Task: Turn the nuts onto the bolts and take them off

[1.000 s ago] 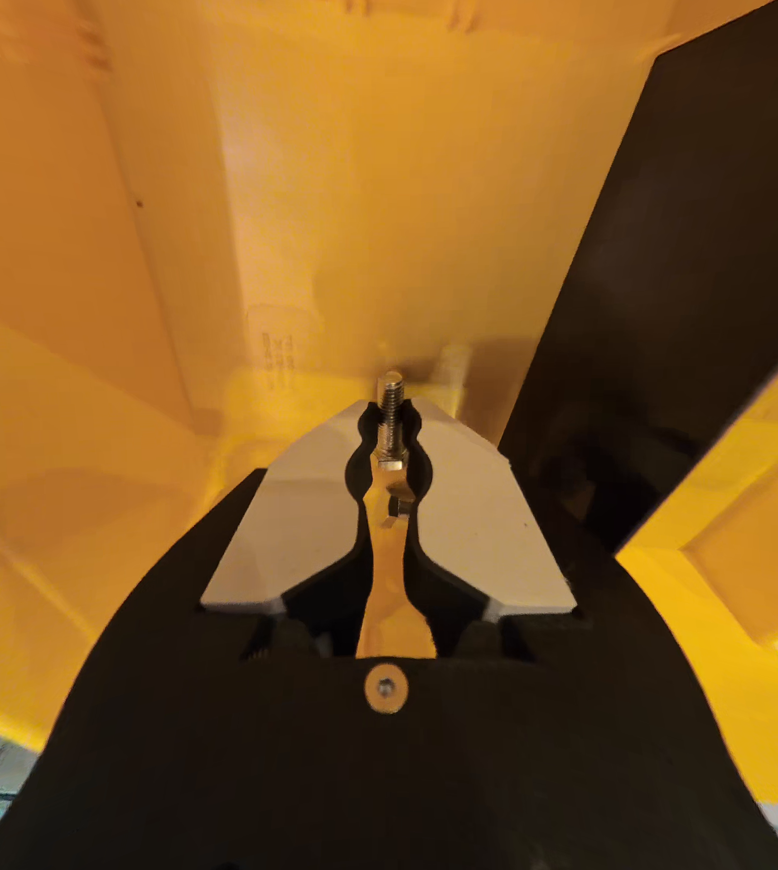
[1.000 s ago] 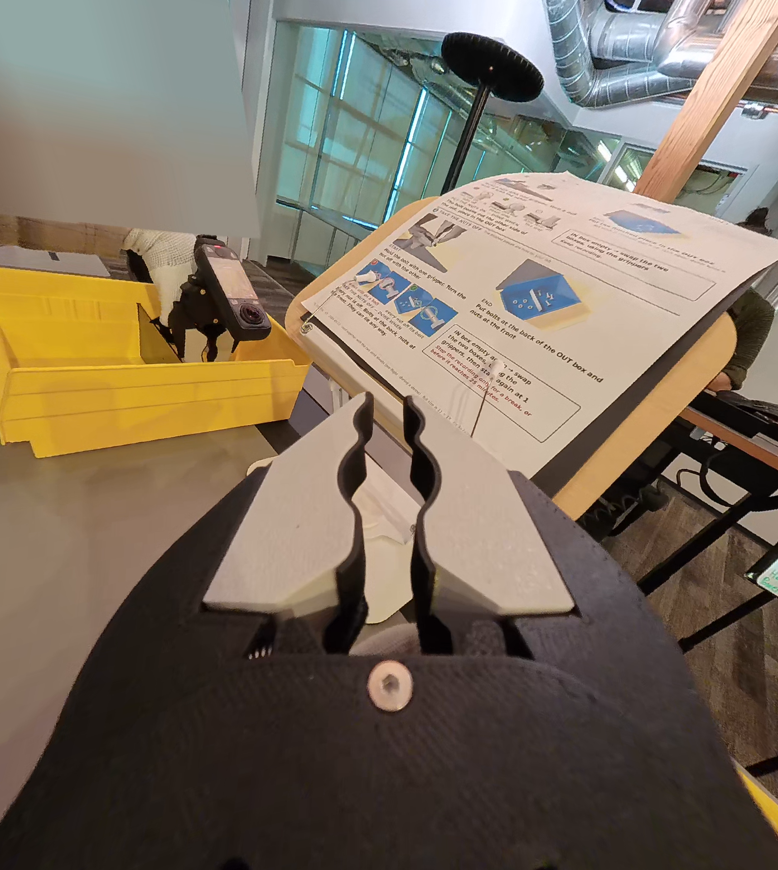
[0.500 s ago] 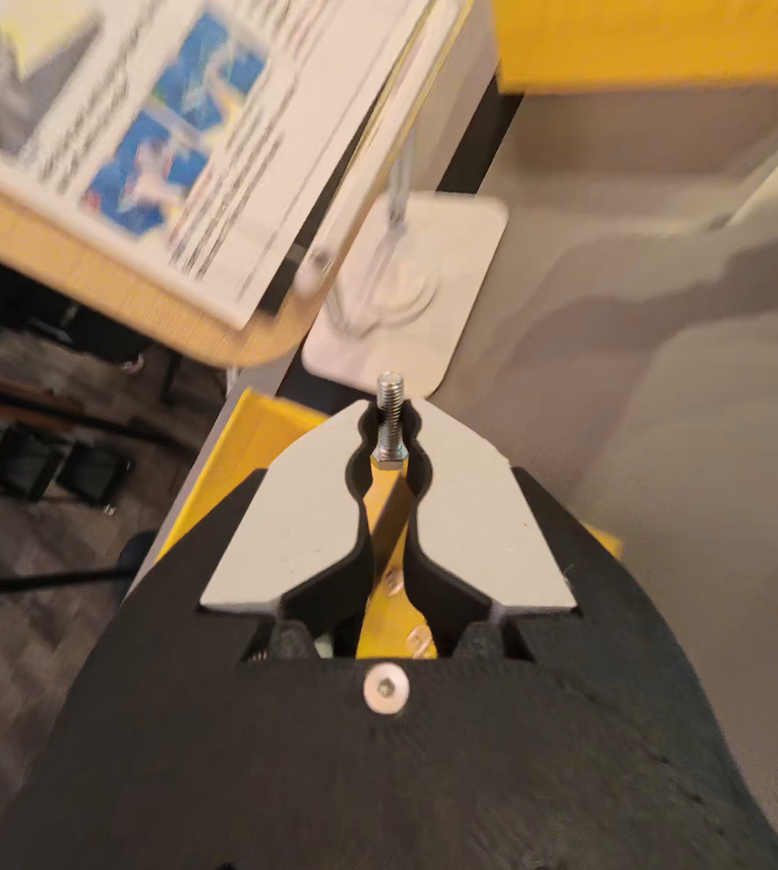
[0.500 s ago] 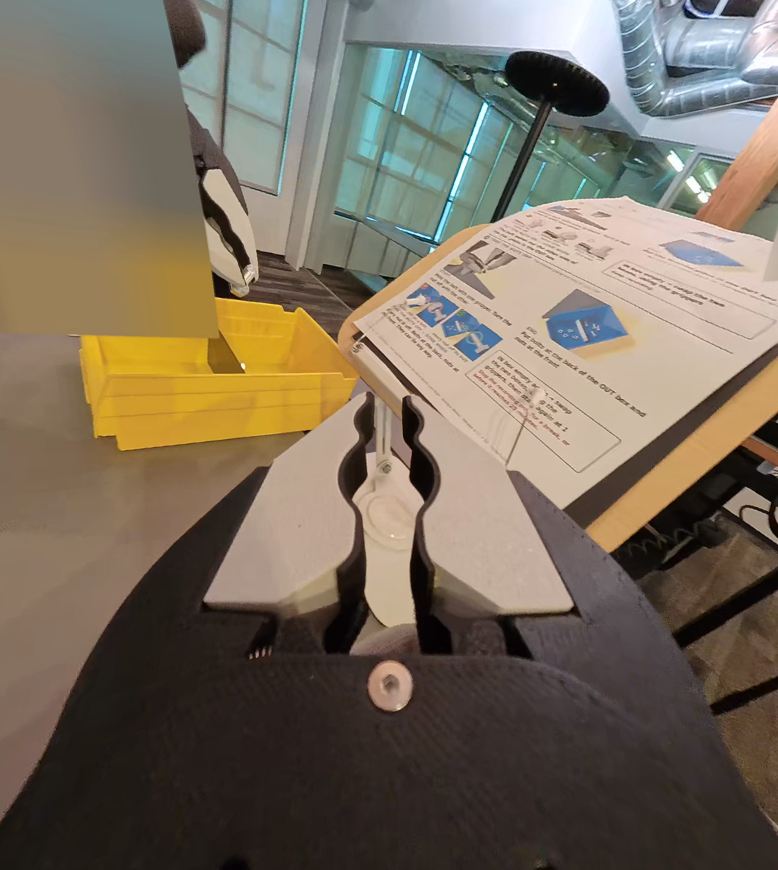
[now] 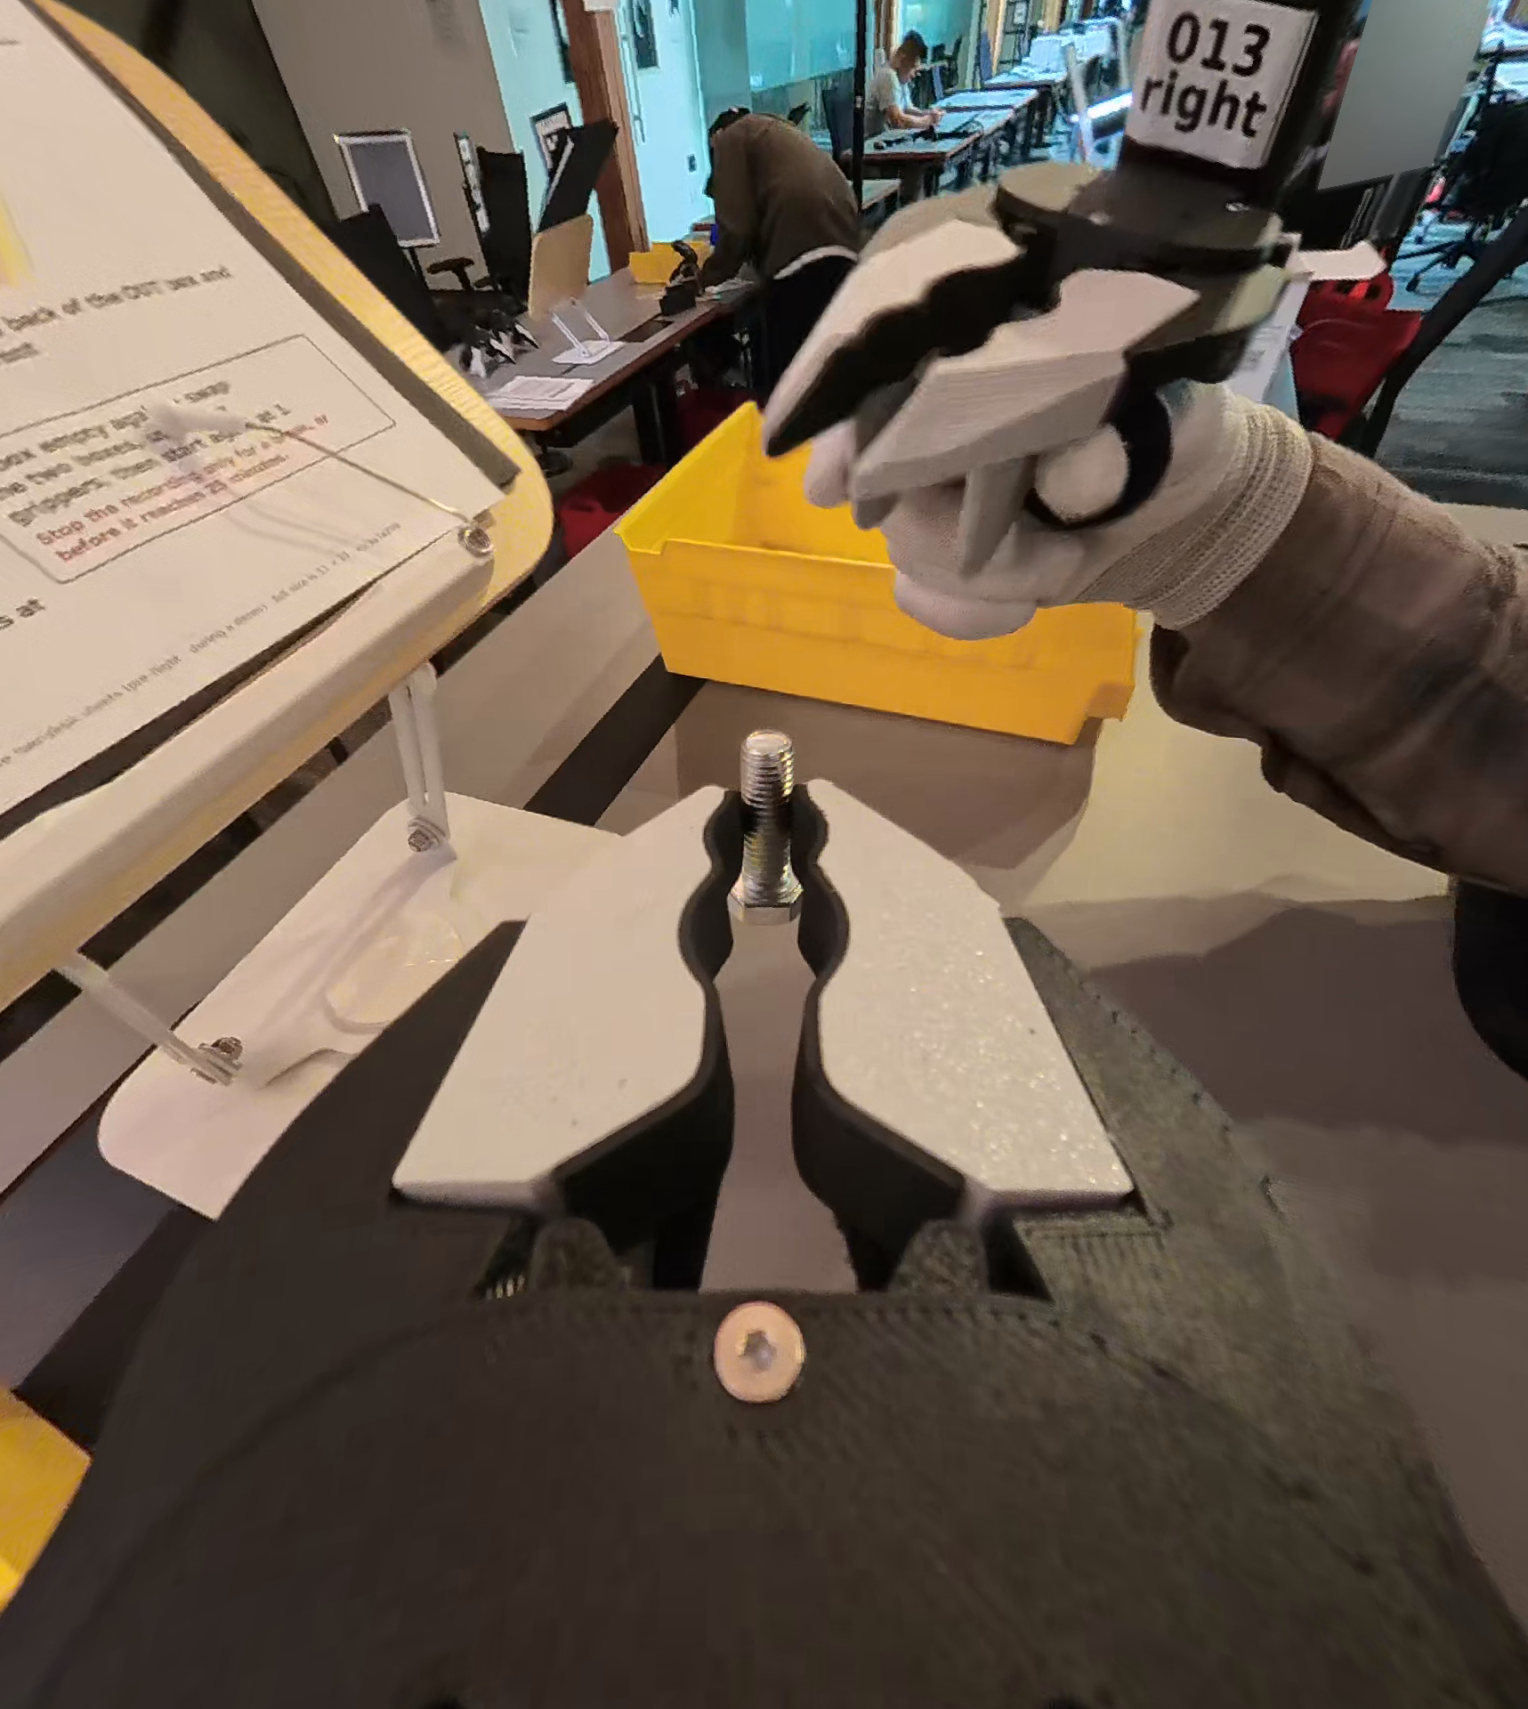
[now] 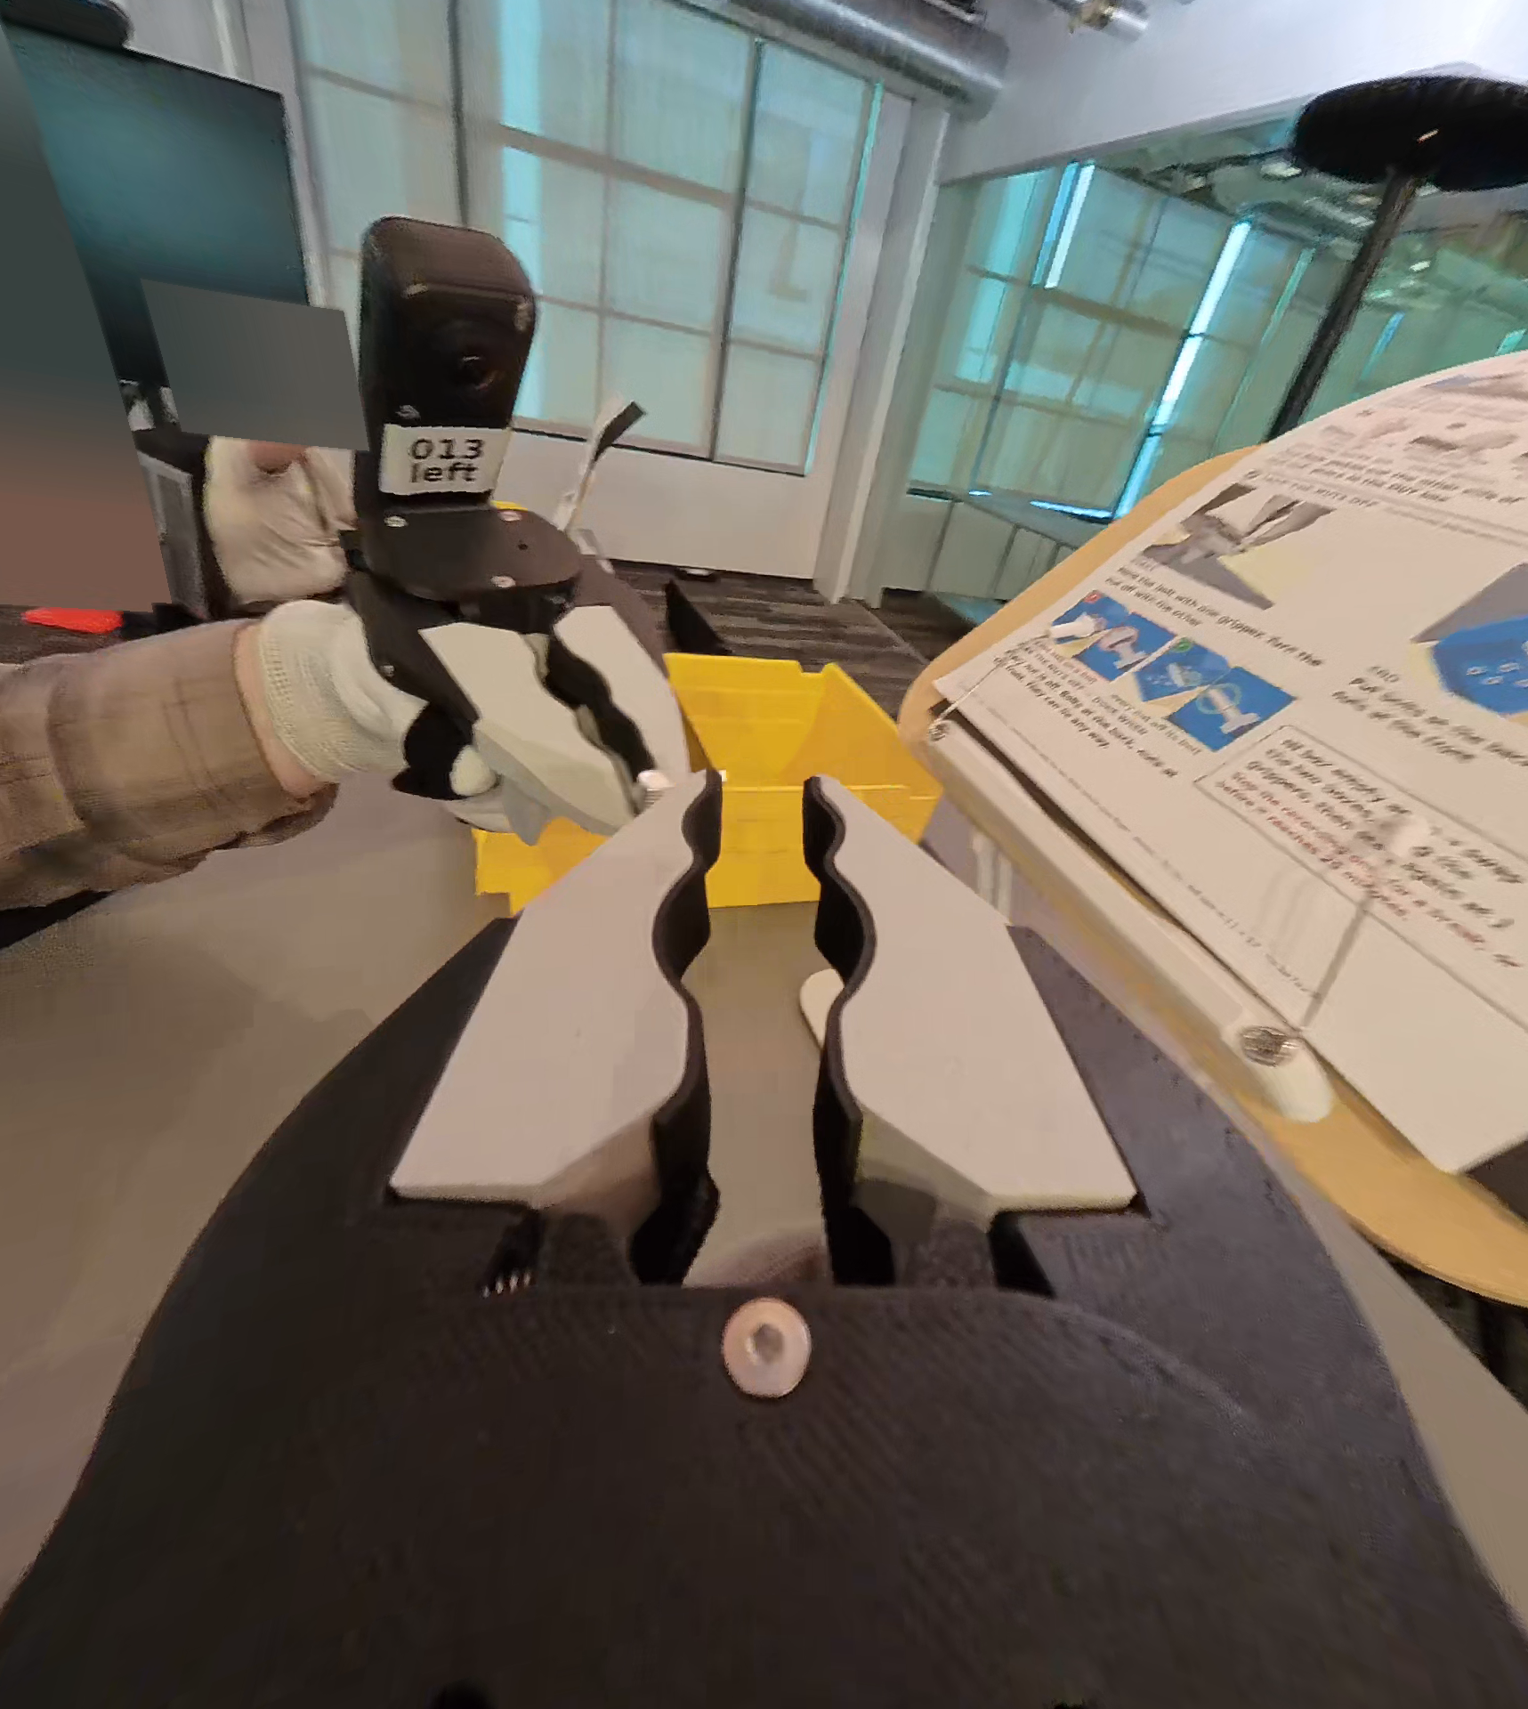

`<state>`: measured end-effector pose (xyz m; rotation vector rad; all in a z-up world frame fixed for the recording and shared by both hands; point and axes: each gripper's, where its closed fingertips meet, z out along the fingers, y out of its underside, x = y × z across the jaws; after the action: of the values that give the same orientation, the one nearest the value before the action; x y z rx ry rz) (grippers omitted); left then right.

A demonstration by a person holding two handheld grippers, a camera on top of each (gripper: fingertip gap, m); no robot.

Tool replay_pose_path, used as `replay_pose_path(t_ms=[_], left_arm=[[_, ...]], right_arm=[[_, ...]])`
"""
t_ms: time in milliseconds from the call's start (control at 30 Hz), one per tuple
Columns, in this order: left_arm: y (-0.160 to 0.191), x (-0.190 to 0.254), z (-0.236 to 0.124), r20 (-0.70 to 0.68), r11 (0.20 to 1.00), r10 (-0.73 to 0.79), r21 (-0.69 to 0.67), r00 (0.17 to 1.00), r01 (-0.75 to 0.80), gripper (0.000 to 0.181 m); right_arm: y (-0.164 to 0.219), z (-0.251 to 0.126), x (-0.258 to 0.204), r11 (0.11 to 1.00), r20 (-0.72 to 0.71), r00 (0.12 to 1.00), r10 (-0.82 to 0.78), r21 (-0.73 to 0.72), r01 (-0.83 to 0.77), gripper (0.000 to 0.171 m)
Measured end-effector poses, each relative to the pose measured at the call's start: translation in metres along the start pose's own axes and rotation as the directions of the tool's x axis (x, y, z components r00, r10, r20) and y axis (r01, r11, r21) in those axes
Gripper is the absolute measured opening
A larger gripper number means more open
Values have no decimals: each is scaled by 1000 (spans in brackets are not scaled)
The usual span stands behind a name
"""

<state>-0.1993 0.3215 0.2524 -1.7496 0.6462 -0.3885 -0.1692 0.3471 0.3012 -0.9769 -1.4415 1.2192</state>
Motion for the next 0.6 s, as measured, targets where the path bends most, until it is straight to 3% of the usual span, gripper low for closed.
replay_pose_path(t_ms=[233, 400, 600], left_arm=[[13, -22, 9, 196, 992, 123, -62, 973, -112, 10], [25, -36, 18, 353, 955, 286, -176, 891, -237, 10], [41, -41, 27, 396, 878, 465, -322, 792, -355, 10]], right_arm=[[34, 41, -12, 992, 39, 996, 81, -102, -76, 20], [59, 53, -1, 960, -44, 982, 185, -206, -190, 17], [81, 50, 0, 911, -71, 965, 251, -320, -261, 12]])
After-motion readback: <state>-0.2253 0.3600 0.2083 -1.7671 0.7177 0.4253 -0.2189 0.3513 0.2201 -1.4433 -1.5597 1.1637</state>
